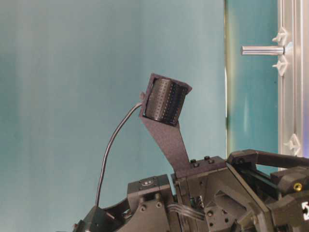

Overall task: Insert the large gear onto the shaft.
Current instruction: 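Close the left gripper on the gear hub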

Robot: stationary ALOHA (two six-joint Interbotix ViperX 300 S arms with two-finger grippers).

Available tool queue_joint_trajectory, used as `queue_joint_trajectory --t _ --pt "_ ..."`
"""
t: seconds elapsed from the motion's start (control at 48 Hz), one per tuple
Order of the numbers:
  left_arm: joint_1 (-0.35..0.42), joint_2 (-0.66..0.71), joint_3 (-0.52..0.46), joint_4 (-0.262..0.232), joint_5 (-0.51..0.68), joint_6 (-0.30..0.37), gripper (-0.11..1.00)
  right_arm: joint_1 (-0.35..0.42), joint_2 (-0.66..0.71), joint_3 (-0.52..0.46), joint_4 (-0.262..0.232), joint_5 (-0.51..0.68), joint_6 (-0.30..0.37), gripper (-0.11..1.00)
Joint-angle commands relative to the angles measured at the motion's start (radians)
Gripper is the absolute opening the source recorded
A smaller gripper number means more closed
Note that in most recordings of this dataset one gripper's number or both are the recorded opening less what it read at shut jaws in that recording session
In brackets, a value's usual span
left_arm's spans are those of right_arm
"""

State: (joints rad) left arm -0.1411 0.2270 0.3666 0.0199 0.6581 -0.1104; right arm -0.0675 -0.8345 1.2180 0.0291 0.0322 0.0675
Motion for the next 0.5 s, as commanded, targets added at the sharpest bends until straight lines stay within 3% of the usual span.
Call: queue_joint_trajectory --t 0.0,0.479 --pt "0.005 -0.002 0.006 0.002 -0.003 -0.002 0.95 -0.003 0.0 -0.006 0.002 -0.005 0.009 0.07" --pt "0.048 -0.002 0.011 0.002 0.017 0.015 0.95 -0.005 -0.009 -0.006 0.002 -0.012 0.011 0.07"
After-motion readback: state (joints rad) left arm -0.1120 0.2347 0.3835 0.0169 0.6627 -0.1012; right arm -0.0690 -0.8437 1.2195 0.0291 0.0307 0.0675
